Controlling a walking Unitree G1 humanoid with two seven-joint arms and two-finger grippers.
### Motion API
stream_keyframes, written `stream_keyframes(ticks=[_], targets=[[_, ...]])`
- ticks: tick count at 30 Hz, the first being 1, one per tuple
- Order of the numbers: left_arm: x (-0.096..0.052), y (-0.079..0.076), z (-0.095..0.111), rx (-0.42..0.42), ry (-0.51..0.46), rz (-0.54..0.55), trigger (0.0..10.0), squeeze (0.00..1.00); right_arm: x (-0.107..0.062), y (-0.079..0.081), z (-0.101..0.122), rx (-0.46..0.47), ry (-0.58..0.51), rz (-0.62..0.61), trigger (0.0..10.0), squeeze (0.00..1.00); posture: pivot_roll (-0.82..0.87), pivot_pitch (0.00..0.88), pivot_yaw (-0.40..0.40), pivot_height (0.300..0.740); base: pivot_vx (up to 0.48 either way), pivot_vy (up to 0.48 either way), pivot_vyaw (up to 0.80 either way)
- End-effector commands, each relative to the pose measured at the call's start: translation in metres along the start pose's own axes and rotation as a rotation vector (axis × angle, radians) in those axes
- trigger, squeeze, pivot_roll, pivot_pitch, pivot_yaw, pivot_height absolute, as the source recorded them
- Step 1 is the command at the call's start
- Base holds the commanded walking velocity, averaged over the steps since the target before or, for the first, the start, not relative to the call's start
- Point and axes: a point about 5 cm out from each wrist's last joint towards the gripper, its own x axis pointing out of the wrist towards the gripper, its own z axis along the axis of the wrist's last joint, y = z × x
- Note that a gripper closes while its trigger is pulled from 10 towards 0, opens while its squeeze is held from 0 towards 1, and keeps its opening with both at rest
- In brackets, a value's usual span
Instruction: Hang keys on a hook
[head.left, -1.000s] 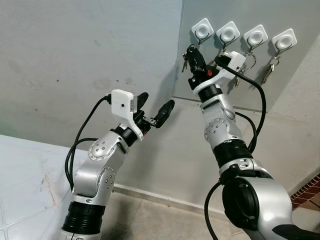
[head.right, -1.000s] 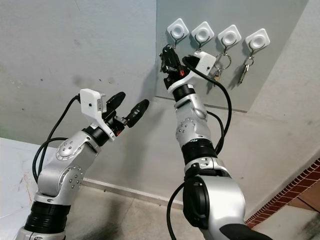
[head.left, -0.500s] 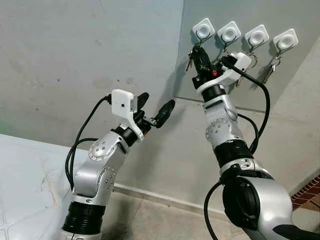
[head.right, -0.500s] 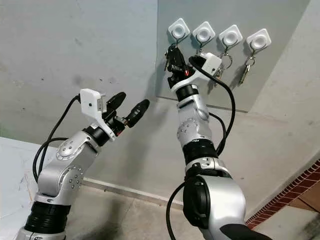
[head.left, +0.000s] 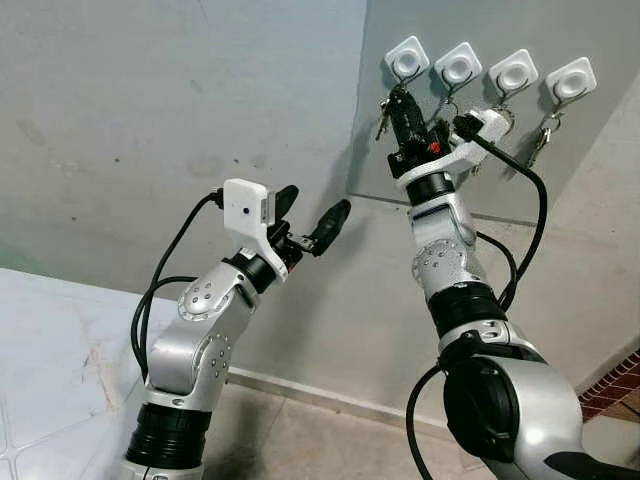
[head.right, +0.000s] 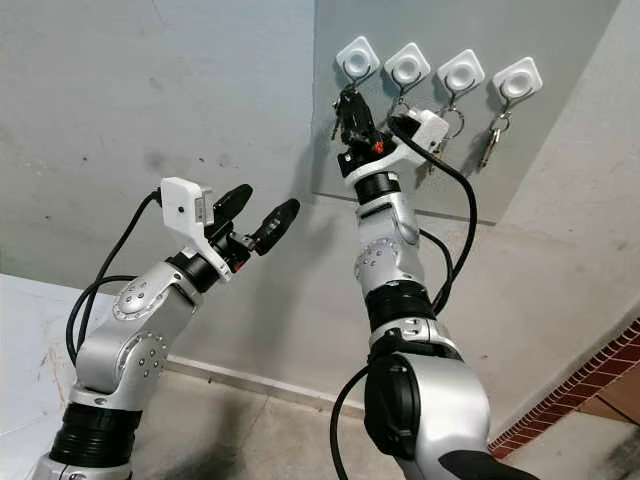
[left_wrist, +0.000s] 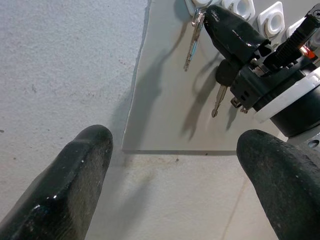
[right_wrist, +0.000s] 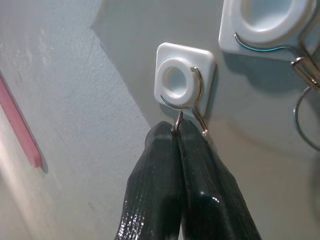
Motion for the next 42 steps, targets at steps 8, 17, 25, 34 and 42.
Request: stream_keyframes(ticks=[8, 17, 25, 34, 42], targets=[[0.000, 0.000, 0.005, 0.002, -0.013, 0.003, 10.0, 0.00, -0.001, -0.005, -0.004, 0.152, 0.011, -0.045, 10.0, 0.00, 0.04, 0.046, -0.008, 0.740, 0.000, 0.000, 0.00], [0.000, 0.000, 0.006, 0.002, -0.014, 0.010, 10.0, 0.00, -0.011, -0.006, -0.022, 0.146, 0.101, -0.047, 10.0, 0.21, 0.05, 0.043, -0.012, 0.740, 0.000, 0.000, 0.00], [-0.002, 0.004, 0.002, 0.012, -0.009, 0.048, 10.0, 0.00, -0.022, -0.008, -0.024, -0.003, 0.099, -0.035, 10.0, 1.00, 0.05, 0.039, -0.019, 0.740, 0.000, 0.000, 0.00], [-0.008, 0.013, -0.013, 0.015, 0.012, 0.141, 10.0, 0.00, -0.042, -0.011, -0.035, -0.191, 0.137, -0.012, 10.0, 1.00, 0.05, 0.025, -0.025, 0.740, 0.000, 0.000, 0.00], [-0.026, 0.029, -0.044, -0.014, 0.077, 0.259, 10.0, 0.00, -0.088, -0.037, -0.046, -0.251, 0.208, -0.128, 10.0, 1.00, 0.04, 0.020, -0.021, 0.740, 0.000, 0.000, 0.00]])
